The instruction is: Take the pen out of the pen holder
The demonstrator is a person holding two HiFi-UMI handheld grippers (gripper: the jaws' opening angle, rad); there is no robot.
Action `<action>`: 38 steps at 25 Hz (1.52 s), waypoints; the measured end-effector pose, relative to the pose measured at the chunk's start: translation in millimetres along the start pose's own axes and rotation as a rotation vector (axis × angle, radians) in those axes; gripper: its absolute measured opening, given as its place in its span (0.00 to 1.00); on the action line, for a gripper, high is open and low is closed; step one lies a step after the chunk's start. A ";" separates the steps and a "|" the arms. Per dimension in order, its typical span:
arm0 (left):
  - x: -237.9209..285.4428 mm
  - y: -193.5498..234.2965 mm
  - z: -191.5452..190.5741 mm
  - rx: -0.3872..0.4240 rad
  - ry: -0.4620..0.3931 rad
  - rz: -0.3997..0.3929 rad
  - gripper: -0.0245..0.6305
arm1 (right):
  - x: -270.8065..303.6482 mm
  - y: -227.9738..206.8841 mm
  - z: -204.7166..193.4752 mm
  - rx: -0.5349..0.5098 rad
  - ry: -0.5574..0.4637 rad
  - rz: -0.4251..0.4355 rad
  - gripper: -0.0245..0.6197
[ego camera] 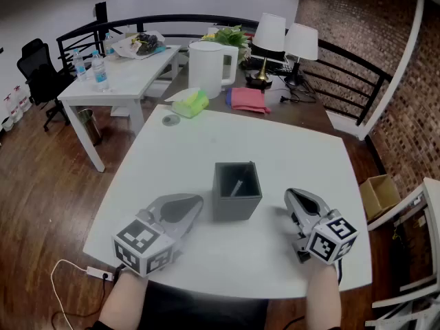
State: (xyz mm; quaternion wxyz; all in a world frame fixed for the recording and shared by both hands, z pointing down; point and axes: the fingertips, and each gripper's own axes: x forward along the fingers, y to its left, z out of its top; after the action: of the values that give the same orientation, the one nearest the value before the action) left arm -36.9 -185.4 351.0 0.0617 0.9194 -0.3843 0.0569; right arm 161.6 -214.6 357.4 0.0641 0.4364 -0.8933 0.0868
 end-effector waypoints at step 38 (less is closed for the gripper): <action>2.6 -0.5 -3.3 -0.003 0.006 -0.004 0.04 | 88.4 63.9 73.3 -0.038 0.051 0.298 0.28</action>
State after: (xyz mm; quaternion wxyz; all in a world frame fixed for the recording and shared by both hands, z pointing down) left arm -34.8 -186.3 354.6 0.0642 0.9199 -0.3822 0.0590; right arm 54.2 -259.4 296.3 0.0813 0.2954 -0.9477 0.0892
